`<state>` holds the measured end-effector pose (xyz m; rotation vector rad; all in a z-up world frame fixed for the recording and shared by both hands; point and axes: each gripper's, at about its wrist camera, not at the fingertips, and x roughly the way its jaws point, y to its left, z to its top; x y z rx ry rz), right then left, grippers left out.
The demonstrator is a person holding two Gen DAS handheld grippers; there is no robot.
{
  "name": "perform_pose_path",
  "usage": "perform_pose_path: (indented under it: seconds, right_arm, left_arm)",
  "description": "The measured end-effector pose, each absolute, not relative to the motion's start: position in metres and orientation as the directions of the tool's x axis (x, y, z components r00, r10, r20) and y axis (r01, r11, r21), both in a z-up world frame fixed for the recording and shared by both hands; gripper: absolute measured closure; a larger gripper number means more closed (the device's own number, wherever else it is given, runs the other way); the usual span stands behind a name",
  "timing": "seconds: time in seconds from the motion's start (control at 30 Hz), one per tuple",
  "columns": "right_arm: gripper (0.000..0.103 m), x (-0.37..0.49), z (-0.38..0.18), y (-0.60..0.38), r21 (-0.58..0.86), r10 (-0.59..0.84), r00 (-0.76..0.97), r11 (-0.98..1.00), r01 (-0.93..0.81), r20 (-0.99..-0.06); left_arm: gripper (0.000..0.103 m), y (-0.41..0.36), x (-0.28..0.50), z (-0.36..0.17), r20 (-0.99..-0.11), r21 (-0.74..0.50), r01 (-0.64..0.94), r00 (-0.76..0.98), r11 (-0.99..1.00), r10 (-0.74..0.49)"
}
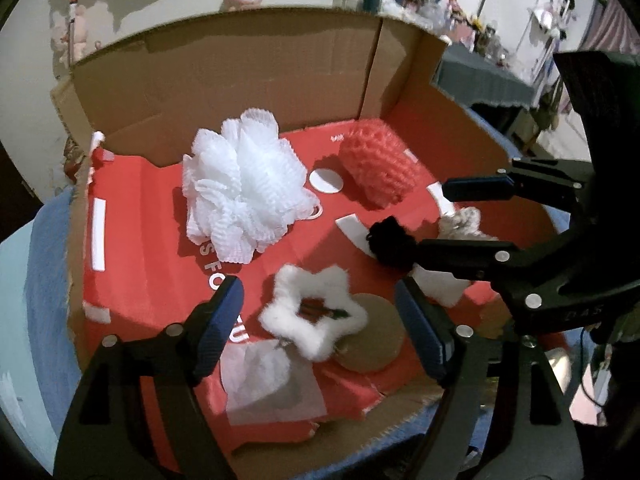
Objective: Organize soft objects
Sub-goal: 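Withdraw both grippers from the box toward the remaining items on the blanket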
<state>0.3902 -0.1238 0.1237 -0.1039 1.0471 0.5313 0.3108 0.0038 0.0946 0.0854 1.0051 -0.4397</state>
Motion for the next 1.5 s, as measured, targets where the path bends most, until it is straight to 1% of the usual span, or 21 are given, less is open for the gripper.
perform_pose_path:
  seconds: [0.13, 0.17, 0.23, 0.37, 0.43, 0.57, 0.73, 0.87, 1.03, 1.1, 1.27, 1.43, 1.5]
  right_arm:
    - [0.03, 0.374, 0.141, -0.134, 0.166, 0.377, 0.424, 0.875, -0.456, -0.824]
    - [0.028, 0.369, 0.146, -0.137, 0.167, 0.38, 0.434, 0.876, -0.453, -0.817]
    - [0.026, 0.359, 0.156, -0.142, 0.16, 0.381, 0.457, 0.879, -0.449, -0.804]
    - [0.019, 0.336, 0.177, -0.15, 0.153, 0.389, 0.51, 0.883, -0.444, -0.767]
    - [0.016, 0.325, 0.186, -0.151, 0.144, 0.389, 0.538, 0.886, -0.441, -0.748]
    - [0.006, 0.292, 0.204, -0.161, 0.128, 0.389, 0.602, 0.894, -0.43, -0.698]
    - [0.0, 0.246, 0.22, -0.172, 0.103, 0.374, 0.673, 0.908, -0.406, -0.638]
    - [0.0, 0.212, 0.227, -0.177, 0.072, 0.349, 0.721, 0.92, -0.386, -0.598]
    - [0.0, 0.164, 0.228, -0.184, 0.026, 0.308, 0.783, 0.936, -0.351, -0.54]
    - [0.0, 0.148, 0.225, -0.186, 0.018, 0.297, 0.801, 0.941, -0.337, -0.52]
    - [0.0, 0.115, 0.214, -0.187, 0.022, 0.281, 0.823, 0.95, -0.311, -0.494]
    - [0.0, 0.091, 0.194, -0.183, 0.007, 0.247, 0.842, 0.961, -0.278, -0.48]
    - [0.0, 0.085, 0.187, -0.182, 0.007, 0.233, 0.847, 0.965, -0.262, -0.479]
  left_arm:
    - [0.024, 0.007, 0.296, 0.106, -0.806, -0.154, 0.384, 0.485, 0.91, -0.341]
    - [0.023, 0.008, 0.289, 0.108, -0.798, -0.154, 0.381, 0.497, 0.912, -0.342]
    - [0.017, 0.009, 0.277, 0.116, -0.776, -0.157, 0.373, 0.527, 0.915, -0.348]
    - [0.015, 0.011, 0.249, 0.134, -0.724, -0.136, 0.364, 0.598, 0.922, -0.343]
    - [0.01, 0.012, 0.236, 0.143, -0.7, -0.135, 0.361, 0.624, 0.923, -0.347]
    - [0.009, 0.014, 0.209, 0.158, -0.65, -0.149, 0.351, 0.67, 0.924, -0.359]
    - [0.005, 0.013, 0.172, 0.171, -0.585, -0.139, 0.337, 0.731, 0.931, -0.352]
    - [0.005, 0.011, 0.139, 0.179, -0.529, -0.126, 0.341, 0.771, 0.931, -0.354]
    - [0.003, 0.003, 0.098, 0.182, -0.464, -0.068, 0.329, 0.825, 0.942, -0.322]
    - [0.003, 0.002, 0.079, 0.181, -0.441, -0.071, 0.332, 0.836, 0.941, -0.328]
    - [0.002, -0.001, 0.052, 0.173, -0.421, -0.114, 0.334, 0.837, 0.936, -0.35]
    - [0.002, -0.006, 0.034, 0.163, -0.404, -0.096, 0.312, 0.856, 0.945, -0.323]
    - [0.002, -0.008, 0.026, 0.156, -0.396, -0.08, 0.281, 0.871, 0.956, -0.29]
